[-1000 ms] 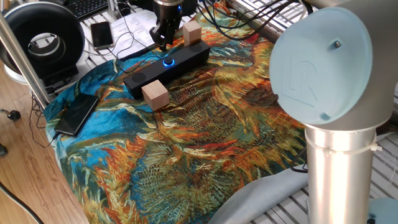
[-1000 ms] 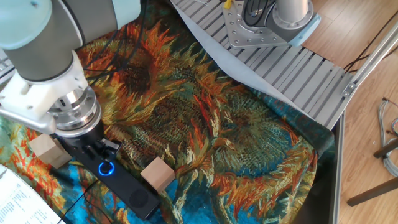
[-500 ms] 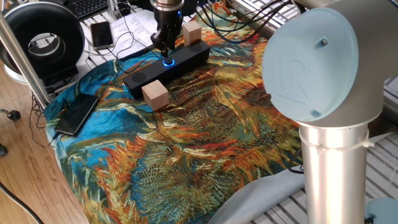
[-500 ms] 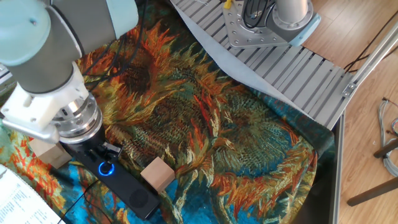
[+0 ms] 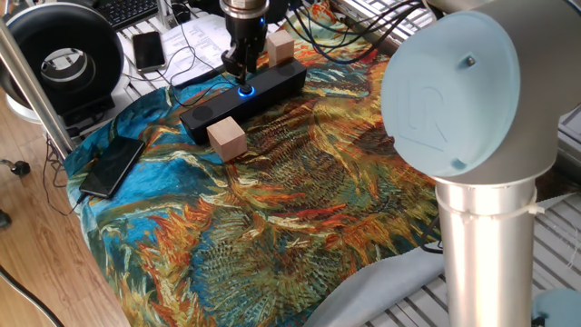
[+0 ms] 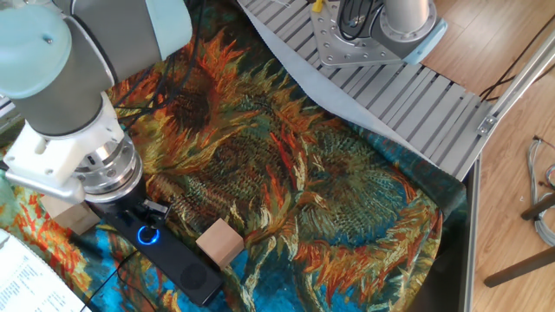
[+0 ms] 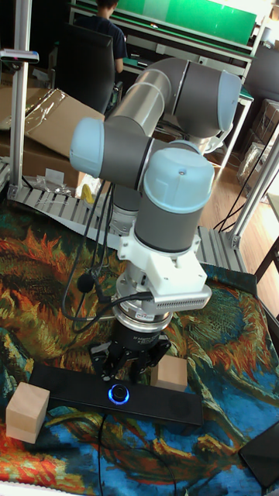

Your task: Turn the knob to decrease the volume of the speaker

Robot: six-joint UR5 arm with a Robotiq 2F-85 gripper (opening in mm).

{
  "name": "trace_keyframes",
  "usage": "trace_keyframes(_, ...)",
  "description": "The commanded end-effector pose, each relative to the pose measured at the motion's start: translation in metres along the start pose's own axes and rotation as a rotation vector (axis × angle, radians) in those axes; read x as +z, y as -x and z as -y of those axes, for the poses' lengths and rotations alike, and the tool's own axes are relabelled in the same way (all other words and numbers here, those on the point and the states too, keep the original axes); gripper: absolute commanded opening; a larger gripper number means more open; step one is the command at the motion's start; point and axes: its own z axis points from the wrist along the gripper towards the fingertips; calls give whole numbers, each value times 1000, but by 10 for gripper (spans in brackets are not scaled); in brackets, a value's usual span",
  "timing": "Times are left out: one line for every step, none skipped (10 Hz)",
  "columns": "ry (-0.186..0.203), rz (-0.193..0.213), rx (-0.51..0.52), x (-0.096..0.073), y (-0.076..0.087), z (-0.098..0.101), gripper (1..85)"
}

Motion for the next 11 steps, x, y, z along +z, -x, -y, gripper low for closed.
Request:
trace_keyframes(3, 20, -23, 7, 1, 6, 440)
trace_keyframes(5, 26, -23, 9, 2, 6, 450)
trace_keyframes(19, 31, -22, 9, 4, 3, 460)
trace_keyframes(28, 35, -18, 9, 5, 0, 463)
trace_keyframes(32, 37, -12, 10, 6, -2, 477)
trace_keyframes(26, 36, -11, 11, 6, -1, 480)
trace_keyframes(25, 39, -11, 13, 8, -2, 480)
trace_keyframes(34, 36, -7, 14, 7, -4, 480)
trace_keyframes(28, 35, -11, 15, 8, -2, 480)
trace_keyframes(27, 38, -12, 16, 9, -2, 480)
trace_keyframes(27, 38, -11, 18, 9, -3, 480)
